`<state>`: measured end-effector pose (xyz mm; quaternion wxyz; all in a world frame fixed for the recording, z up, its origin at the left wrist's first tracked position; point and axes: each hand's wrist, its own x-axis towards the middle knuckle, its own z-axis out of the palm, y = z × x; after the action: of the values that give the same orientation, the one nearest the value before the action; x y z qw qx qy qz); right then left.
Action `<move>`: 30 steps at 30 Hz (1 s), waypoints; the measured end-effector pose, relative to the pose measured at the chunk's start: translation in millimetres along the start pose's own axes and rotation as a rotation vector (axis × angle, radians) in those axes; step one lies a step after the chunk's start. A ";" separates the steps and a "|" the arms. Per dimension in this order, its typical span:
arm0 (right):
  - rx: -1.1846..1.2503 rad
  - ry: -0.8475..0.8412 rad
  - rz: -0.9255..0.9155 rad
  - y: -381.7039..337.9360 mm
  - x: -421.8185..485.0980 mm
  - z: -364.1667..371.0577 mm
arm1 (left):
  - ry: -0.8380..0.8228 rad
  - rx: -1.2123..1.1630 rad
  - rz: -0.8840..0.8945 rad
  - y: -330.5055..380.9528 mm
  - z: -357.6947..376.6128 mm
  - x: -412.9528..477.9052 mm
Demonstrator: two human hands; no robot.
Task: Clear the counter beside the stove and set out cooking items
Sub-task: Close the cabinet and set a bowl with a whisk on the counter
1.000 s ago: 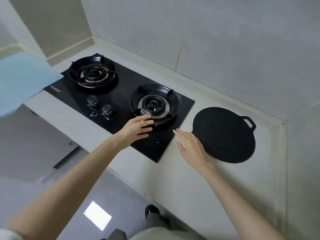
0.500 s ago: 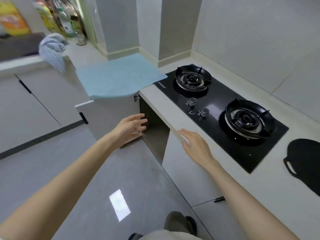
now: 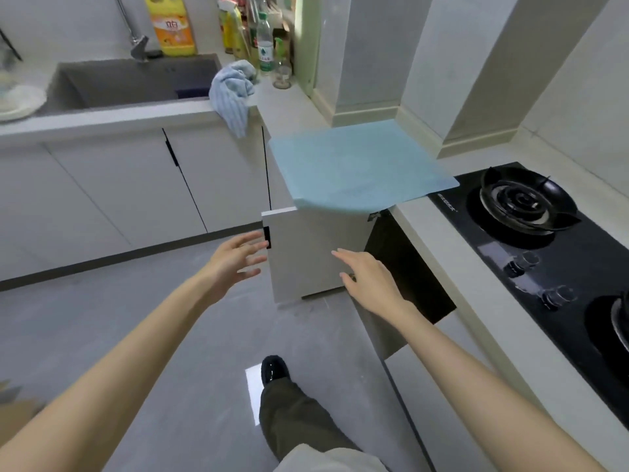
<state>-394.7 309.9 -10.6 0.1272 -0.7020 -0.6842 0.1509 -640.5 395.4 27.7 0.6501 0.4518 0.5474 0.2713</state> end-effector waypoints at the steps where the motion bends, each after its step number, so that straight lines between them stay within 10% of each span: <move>1: 0.000 -0.011 -0.012 -5.5 20.8 6.2 | 0.006 0.009 -0.003 3.7 -10.8 12.8; 15: -0.051 -0.427 0.058 -49.3 285.5 108.2 | -0.007 0.094 -0.129 61.4 -114.0 193.2; 30: -0.335 -0.388 0.182 -50.1 230.8 124.3 | -0.357 0.318 -0.194 49.4 -87.5 247.2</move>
<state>-484.8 538.5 -114.6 -0.1380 -0.7298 -0.6454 0.1782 -654.6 652.2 -43.3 0.6802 0.5343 0.5007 0.0342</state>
